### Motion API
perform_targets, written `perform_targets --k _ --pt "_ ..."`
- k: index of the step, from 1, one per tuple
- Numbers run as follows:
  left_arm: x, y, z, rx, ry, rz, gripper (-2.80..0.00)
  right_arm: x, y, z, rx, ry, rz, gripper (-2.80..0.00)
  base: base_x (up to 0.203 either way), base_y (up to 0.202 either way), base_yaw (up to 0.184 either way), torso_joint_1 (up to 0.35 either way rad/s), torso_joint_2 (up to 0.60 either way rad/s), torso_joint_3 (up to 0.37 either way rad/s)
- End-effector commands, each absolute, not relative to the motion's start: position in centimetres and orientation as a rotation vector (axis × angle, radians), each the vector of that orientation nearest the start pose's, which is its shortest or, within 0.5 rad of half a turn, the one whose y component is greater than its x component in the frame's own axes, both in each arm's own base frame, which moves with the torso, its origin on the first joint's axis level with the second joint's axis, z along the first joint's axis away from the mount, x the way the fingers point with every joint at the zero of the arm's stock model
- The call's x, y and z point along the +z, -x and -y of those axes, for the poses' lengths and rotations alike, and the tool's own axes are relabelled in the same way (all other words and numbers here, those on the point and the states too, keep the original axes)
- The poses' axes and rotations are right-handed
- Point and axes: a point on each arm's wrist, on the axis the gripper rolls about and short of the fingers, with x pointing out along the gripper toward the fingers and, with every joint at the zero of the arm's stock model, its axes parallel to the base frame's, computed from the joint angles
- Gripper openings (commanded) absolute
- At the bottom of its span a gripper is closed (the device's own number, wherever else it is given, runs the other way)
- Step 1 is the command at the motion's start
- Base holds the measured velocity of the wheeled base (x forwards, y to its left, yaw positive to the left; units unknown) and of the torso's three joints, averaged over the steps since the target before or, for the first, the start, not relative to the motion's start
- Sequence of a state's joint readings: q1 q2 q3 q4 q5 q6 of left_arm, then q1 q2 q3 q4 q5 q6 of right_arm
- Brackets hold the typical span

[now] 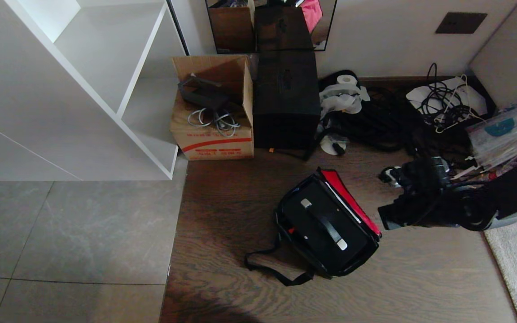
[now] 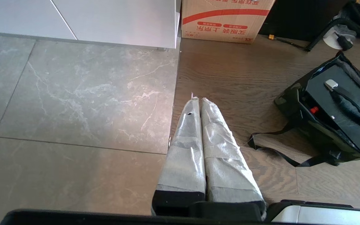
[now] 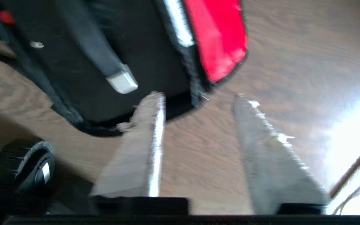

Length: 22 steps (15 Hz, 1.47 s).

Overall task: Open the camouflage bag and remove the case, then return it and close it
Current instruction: Close the top of the storage box

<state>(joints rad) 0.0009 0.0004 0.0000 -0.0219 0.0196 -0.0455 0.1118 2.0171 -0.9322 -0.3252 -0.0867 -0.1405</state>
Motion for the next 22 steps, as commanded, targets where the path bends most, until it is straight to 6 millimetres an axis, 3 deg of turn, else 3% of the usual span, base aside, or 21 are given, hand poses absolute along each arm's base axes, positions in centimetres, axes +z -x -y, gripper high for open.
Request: perform_targets --k 1,3,5,7,9,13,18,22 --pt "7.5 2.2 0.0 0.021 0.046 0.013 -2.8 8.3 -34.5 -1.0 0.009 0.177 -0.767 -2.8 0.0 0.0 0.0 0.0 0.0 0.0" --pt "7.5 2.2 0.0 0.021 0.046 0.013 -2.8 8.2 -34.3 1.3 -0.053 0.153 -0.773 -2.8 0.0 0.0 0.0 0.0 0.0 0.0" --pt "7.5 2.2 0.0 0.021 0.046 0.013 -2.8 9.5 -34.1 4.1 -0.124 0.113 -0.727 -2.8 0.0 0.0 0.0 0.0 0.0 0.0" --pt "7.5 2.2 0.0 0.021 0.046 0.013 -2.8 10.7 -33.4 5.5 -0.05 0.052 -0.674 -2.8 0.0 0.0 0.0 0.0 0.0 0.0" --pt "7.5 2.2 0.0 0.021 0.046 0.013 -2.8 11.7 -31.4 6.7 0.016 -0.009 -0.647 -2.8 0.0 0.0 0.0 0.0 0.0 0.0" --pt "7.5 2.2 0.0 0.021 0.046 0.013 -2.8 12.5 -29.3 7.1 0.059 -0.167 -0.623 -2.8 0.0 0.0 0.0 0.0 0.0 0.0" --pt "7.5 2.2 0.0 0.021 0.046 0.013 -2.8 12.6 -29.1 7.8 0.015 -0.235 -0.623 -2.8 0.0 0.0 0.0 0.0 0.0 0.0" --pt "7.5 2.2 0.0 0.021 0.046 0.013 -2.8 12.5 -30.1 8.0 -0.012 -0.339 -0.61 -2.8 0.0 0.0 0.0 0.0 0.0 0.0"
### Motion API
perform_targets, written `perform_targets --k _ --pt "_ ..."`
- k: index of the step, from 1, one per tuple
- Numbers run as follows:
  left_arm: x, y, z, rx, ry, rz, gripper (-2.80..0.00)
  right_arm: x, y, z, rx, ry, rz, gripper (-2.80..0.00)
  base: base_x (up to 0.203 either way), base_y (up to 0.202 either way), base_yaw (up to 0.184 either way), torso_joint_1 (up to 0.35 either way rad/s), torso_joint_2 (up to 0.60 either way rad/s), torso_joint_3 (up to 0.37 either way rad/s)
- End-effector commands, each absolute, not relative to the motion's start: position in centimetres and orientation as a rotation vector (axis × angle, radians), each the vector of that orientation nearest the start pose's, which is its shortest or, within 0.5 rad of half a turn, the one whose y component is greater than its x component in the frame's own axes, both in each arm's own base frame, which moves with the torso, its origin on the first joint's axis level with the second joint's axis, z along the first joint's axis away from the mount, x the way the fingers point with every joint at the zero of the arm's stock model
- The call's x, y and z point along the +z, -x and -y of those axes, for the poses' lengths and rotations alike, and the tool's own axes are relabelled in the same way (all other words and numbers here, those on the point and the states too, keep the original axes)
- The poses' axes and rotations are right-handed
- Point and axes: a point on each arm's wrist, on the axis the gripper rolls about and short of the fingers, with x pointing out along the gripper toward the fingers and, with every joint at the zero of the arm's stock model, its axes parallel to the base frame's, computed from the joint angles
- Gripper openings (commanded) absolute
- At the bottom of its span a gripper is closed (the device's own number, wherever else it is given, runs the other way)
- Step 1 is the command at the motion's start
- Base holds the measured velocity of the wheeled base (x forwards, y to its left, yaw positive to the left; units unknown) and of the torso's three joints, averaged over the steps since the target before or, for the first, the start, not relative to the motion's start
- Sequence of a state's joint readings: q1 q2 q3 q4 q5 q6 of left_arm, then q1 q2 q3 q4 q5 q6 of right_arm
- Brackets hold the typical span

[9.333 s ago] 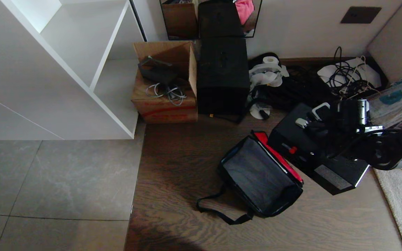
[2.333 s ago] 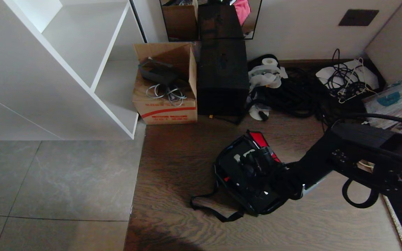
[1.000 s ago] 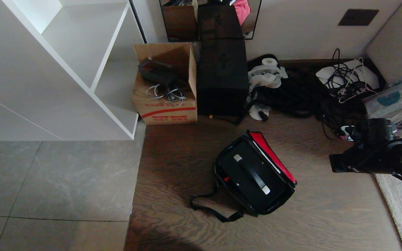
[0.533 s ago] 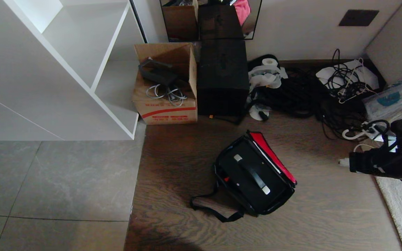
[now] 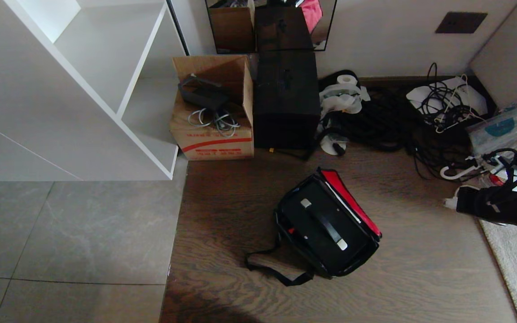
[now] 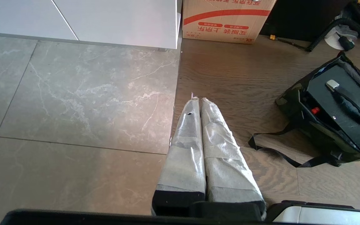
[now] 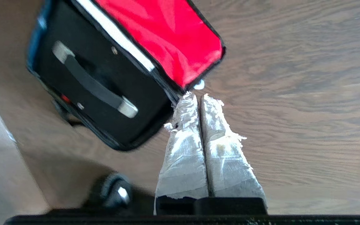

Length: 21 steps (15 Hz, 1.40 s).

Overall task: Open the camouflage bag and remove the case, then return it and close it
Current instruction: Close the top of the storage box

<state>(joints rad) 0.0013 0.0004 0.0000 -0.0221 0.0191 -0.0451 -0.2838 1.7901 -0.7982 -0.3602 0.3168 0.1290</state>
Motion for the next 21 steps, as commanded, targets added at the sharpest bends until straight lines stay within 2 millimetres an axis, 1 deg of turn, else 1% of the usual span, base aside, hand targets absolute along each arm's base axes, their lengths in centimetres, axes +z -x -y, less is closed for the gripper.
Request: perform_targets --k 1,3,6,8,9,11,13,14,15,19,21 --pt "7.5 2.2 0.0 0.021 0.046 0.013 -2.8 12.3 -30.6 8.1 -0.023 -0.374 -0.613 0.0 0.0 0.0 0.0 0.0 0.0 0.0" --pt "7.5 2.2 0.0 0.021 0.046 0.013 -2.8 12.3 -31.5 8.4 -0.035 -0.405 -0.606 0.0 0.0 0.0 0.0 0.0 0.0 0.0" --pt "7.5 2.2 0.0 0.021 0.046 0.013 -2.8 10.2 -32.8 8.8 -0.046 -0.431 -0.656 0.0 0.0 0.0 0.0 0.0 0.0 0.0" --pt "7.5 2.2 0.0 0.021 0.046 0.013 -2.8 8.8 -33.8 9.0 -0.094 -0.559 -0.679 0.0 0.0 0.0 0.0 0.0 0.0 0.0" --pt "7.5 2.2 0.0 0.021 0.046 0.013 -2.8 8.1 -35.0 9.4 -0.122 -0.623 -0.666 0.0 0.0 0.0 0.0 0.0 0.0 0.0" --pt "7.5 2.2 0.0 0.021 0.046 0.013 -2.8 6.5 -37.4 10.2 -0.19 -0.682 -0.651 0.0 0.0 0.0 0.0 0.0 0.0 0.0" --pt "7.5 2.2 0.0 0.021 0.046 0.013 -2.8 3.6 -38.6 10.4 -0.249 -0.74 -0.691 0.0 0.0 0.0 0.0 0.0 0.0 0.0" --pt "7.5 2.2 0.0 0.021 0.046 0.013 -2.8 2.4 -39.1 10.5 -0.272 -0.784 -0.709 0.0 0.0 0.0 0.0 0.0 0.0 0.0" --pt "7.5 2.2 0.0 0.021 0.046 0.013 -2.8 1.5 -40.1 10.6 -0.282 -0.816 -0.715 0.0 0.0 0.0 0.0 0.0 0.0 0.0" --pt "7.5 2.2 0.0 0.021 0.046 0.013 -2.8 -1.5 -43.2 9.4 -0.288 -0.897 -0.743 0.0 0.0 0.0 0.0 0.0 0.0 0.0" --pt "7.5 2.2 0.0 0.021 0.046 0.013 -2.8 -2.6 -44.6 8.0 -0.283 -0.942 -0.768 0.0 0.0 0.0 0.0 0.0 0.0 0.0"
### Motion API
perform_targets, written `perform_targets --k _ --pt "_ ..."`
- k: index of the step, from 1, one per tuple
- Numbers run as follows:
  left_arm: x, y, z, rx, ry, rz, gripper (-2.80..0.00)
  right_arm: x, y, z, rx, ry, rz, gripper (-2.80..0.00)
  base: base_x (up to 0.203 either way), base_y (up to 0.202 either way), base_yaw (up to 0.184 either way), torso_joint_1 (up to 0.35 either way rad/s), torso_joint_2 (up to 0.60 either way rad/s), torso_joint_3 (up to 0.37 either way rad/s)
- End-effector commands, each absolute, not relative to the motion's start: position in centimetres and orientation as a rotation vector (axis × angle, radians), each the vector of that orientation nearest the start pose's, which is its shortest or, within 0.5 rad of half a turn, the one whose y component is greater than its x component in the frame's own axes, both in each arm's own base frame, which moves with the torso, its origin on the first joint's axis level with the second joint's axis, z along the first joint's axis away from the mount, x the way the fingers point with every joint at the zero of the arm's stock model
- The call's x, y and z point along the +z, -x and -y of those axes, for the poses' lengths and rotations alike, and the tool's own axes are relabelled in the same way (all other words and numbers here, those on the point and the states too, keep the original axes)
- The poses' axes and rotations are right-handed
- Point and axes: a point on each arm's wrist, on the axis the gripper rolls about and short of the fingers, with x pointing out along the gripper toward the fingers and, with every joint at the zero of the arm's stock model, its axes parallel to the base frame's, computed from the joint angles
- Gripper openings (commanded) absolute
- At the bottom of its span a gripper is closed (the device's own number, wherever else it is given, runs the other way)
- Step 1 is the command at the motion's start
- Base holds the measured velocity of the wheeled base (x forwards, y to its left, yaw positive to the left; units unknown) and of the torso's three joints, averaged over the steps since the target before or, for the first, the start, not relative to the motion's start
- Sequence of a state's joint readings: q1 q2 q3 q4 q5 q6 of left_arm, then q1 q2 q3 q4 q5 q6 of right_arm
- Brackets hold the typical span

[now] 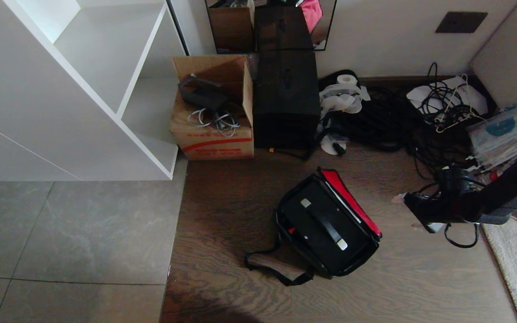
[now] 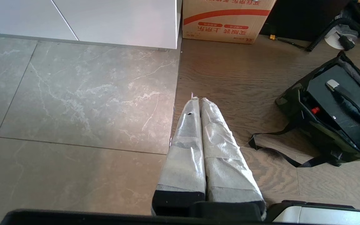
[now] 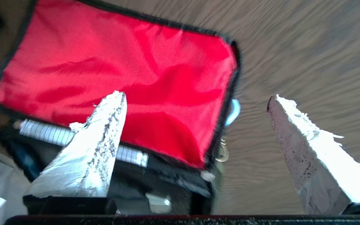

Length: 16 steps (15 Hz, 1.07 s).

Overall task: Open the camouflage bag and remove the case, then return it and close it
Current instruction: Close the top of the storage box

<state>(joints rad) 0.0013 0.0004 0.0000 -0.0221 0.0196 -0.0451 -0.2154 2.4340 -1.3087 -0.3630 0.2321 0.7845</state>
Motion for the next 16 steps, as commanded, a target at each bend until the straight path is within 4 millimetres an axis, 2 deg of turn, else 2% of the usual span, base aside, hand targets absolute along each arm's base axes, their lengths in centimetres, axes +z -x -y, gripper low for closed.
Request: perform_targets --k 1,5,9,10,13,16 --pt "7.5 2.2 0.0 0.021 0.046 0.013 -2.8 -3.0 -45.1 7.2 -0.287 -0.963 -0.791 0.0 0.0 0.0 0.0 0.0 0.0 0.0" --pt "7.5 2.2 0.0 0.021 0.046 0.013 -2.8 -3.8 -45.7 6.9 -0.306 -1.034 -0.83 0.0 0.0 0.0 0.0 0.0 0.0 0.0" --pt "7.5 2.2 0.0 0.021 0.046 0.013 -2.8 -3.9 -45.5 6.9 -0.298 -1.039 -0.843 0.0 0.0 0.0 0.0 0.0 0.0 0.0" --pt "7.5 2.2 0.0 0.021 0.046 0.013 -2.8 -3.4 -45.5 6.8 -0.285 -1.036 -0.835 0.0 0.0 0.0 0.0 0.0 0.0 0.0" --pt "7.5 2.2 0.0 0.021 0.046 0.014 -2.8 0.0 -45.0 6.9 -0.222 -0.958 -0.785 0.0 0.0 0.0 0.0 0.0 0.0 0.0" --pt "7.5 2.2 0.0 0.021 0.046 0.013 -2.8 4.8 -42.5 7.2 -0.177 -0.837 -0.713 0.0 0.0 0.0 0.0 0.0 0.0 0.0"
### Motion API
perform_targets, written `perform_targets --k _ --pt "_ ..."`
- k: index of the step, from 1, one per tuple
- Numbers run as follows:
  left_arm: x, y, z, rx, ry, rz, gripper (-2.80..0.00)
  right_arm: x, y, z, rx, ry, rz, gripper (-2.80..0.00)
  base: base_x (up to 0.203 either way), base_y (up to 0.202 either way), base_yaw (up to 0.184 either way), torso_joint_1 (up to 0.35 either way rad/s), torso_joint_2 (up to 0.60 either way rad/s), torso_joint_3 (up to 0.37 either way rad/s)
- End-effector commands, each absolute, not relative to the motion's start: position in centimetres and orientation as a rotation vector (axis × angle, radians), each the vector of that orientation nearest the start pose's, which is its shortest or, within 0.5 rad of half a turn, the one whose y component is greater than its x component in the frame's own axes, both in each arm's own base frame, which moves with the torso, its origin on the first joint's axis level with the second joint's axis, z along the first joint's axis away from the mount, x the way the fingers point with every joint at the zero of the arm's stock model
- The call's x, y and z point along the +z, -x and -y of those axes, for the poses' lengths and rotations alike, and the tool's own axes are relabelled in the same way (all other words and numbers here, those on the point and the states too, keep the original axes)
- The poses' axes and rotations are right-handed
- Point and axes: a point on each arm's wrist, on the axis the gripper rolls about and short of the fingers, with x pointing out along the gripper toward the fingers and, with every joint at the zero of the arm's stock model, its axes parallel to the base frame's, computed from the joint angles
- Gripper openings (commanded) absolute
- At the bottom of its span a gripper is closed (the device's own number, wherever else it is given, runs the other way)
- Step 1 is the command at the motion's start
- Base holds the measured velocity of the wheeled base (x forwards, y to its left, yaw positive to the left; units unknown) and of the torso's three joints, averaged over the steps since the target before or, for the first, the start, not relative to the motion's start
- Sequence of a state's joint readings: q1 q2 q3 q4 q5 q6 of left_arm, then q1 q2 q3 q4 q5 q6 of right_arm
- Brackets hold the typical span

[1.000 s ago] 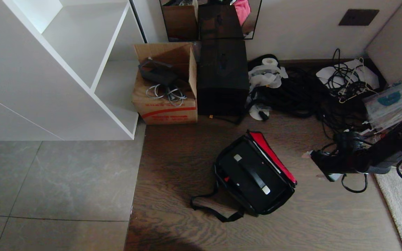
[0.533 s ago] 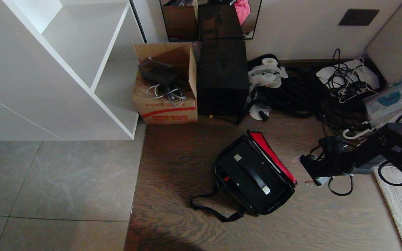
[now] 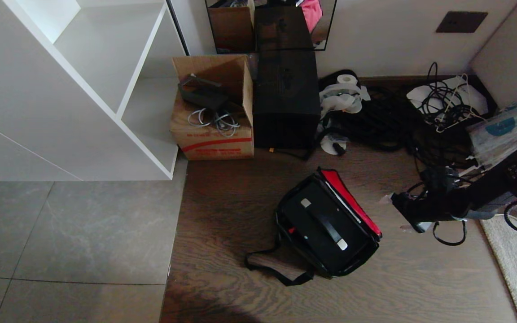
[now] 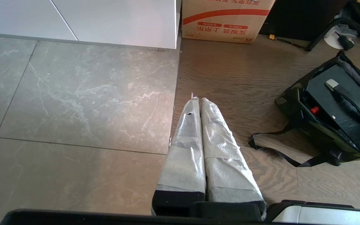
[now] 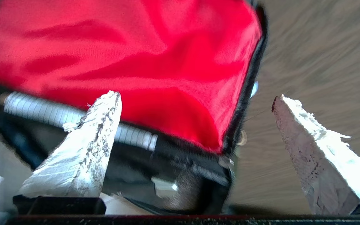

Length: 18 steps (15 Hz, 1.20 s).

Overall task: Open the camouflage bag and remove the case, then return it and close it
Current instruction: Close the top of the storage box

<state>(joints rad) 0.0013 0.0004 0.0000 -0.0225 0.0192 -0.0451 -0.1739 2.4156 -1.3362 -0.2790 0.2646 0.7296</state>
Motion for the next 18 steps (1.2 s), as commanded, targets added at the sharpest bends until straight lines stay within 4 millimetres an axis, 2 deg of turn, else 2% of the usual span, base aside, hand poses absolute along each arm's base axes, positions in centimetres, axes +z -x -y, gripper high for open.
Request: perform_targets --k 1,2,4,7,9,12,18 --pt "7.5 2.2 0.0 0.021 0.046 0.013 -2.8 6.8 -41.4 7.3 -0.159 -0.812 -0.673 0.0 0.0 0.0 0.0 0.0 0.0 0.0" --pt "7.5 2.2 0.0 0.021 0.046 0.013 -2.8 8.5 -40.1 7.2 -0.138 -0.783 -0.642 0.0 0.0 0.0 0.0 0.0 0.0 0.0" --pt "7.5 2.2 0.0 0.021 0.046 0.013 -2.8 11.1 -36.3 6.4 -0.087 -0.678 -0.617 0.0 0.0 0.0 0.0 0.0 0.0 0.0" --pt "7.5 2.2 0.0 0.021 0.046 0.013 -2.8 13.4 -31.5 4.7 0.0 -0.523 -0.538 0.0 0.0 0.0 0.0 0.0 0.0 0.0" --pt "7.5 2.2 0.0 0.021 0.046 0.013 -2.8 14.7 -29.4 3.4 0.055 -0.485 -0.462 0.0 0.0 0.0 0.0 0.0 0.0 0.0" --pt "7.5 2.2 0.0 0.021 0.046 0.013 -2.8 16.3 -27.5 2.5 0.179 -0.537 -0.423 0.0 0.0 0.0 0.0 0.0 0.0 0.0" --pt "7.5 2.2 0.0 0.021 0.046 0.012 -2.8 17.4 -27.2 2.4 0.198 -0.571 -0.439 0.0 0.0 0.0 0.0 0.0 0.0 0.0"
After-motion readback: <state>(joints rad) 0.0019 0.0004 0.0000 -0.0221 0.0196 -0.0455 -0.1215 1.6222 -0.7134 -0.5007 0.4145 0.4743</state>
